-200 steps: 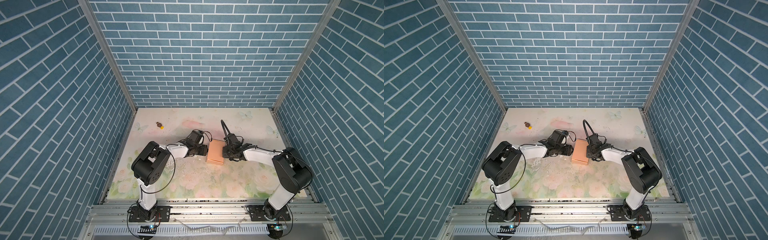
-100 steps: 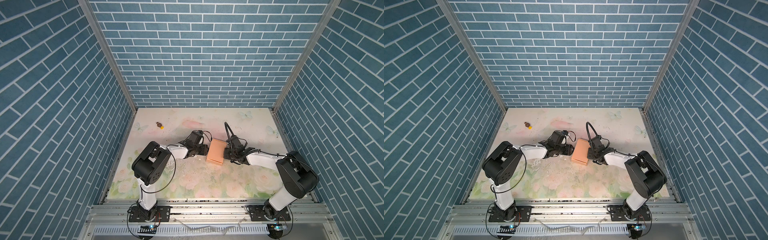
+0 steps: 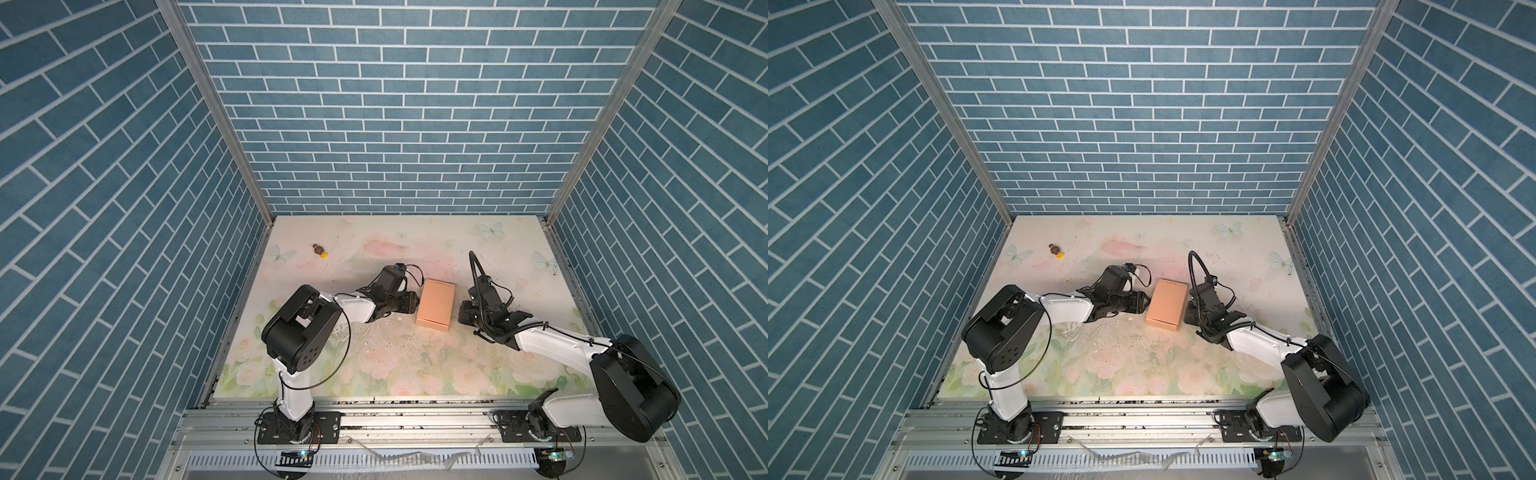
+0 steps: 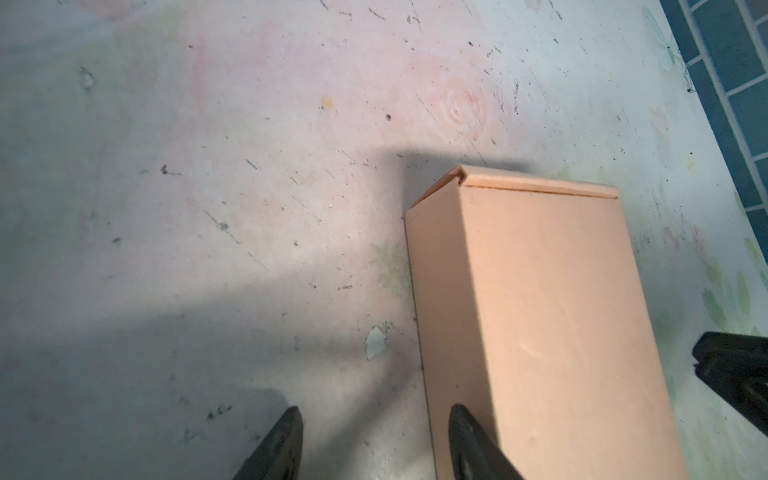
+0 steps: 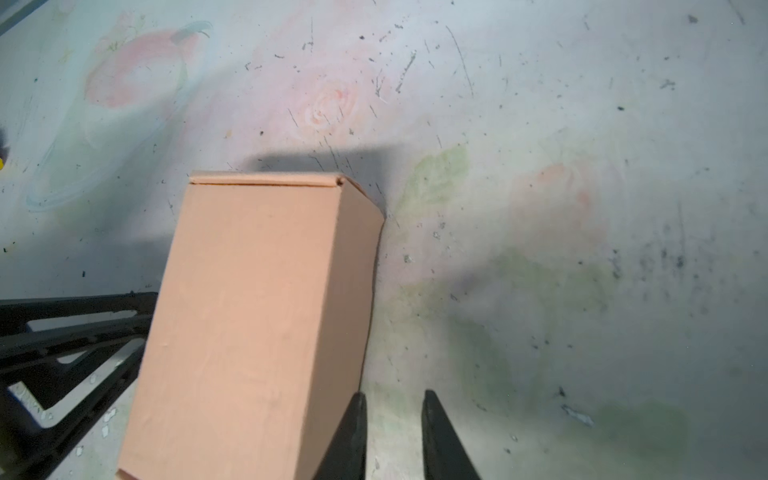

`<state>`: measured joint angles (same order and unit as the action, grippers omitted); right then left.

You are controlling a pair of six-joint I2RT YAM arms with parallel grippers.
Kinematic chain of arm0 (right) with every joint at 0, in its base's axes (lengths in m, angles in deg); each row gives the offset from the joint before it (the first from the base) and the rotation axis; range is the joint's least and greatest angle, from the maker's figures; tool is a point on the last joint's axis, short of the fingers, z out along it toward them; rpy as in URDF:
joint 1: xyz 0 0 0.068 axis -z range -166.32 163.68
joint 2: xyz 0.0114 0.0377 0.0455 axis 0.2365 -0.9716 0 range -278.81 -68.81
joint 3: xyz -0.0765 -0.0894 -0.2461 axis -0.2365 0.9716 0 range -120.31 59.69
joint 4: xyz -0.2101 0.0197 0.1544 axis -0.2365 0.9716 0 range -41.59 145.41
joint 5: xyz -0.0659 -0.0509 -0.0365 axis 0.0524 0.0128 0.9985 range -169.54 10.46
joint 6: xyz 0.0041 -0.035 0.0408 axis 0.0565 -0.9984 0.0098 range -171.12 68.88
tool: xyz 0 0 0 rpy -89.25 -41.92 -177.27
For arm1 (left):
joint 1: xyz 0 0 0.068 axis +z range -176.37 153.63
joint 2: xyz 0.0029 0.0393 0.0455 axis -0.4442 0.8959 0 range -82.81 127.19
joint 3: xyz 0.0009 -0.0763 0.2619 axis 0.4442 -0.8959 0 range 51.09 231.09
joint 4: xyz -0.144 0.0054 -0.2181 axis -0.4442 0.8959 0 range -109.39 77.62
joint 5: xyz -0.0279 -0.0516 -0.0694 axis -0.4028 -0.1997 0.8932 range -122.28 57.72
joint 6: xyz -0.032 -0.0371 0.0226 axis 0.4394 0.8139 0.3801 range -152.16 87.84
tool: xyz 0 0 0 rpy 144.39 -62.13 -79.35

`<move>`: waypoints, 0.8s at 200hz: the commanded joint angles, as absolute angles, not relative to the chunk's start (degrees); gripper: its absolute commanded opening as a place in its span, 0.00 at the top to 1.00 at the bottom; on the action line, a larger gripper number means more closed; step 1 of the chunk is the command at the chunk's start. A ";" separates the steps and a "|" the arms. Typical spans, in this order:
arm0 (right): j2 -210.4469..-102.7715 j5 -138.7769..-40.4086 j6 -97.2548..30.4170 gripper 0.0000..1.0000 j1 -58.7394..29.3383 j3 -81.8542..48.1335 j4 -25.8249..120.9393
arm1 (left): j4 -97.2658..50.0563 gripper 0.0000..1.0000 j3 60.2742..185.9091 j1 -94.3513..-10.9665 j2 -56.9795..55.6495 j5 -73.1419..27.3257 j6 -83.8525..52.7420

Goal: Fold the paper box
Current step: 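Press both grippers inward against the box's sides to center it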

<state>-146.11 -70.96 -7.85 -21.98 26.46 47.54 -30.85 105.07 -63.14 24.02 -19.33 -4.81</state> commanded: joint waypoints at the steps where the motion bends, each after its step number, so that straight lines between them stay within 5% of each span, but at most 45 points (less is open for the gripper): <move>1: -144.67 -70.27 -4.82 0.74 -21.91 28.13 47.09 | -26.93 0.42 102.63 -63.68 24.22 -19.62 -3.13; 160: -155.17 -78.99 2.58 0.74 -25.34 30.80 31.28 | -29.50 0.42 96.35 -69.39 20.27 -24.33 1.32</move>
<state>-153.25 -74.63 -1.43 -24.56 30.15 37.10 -34.48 98.01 -68.26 19.41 -24.49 0.53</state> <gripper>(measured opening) 0.257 0.578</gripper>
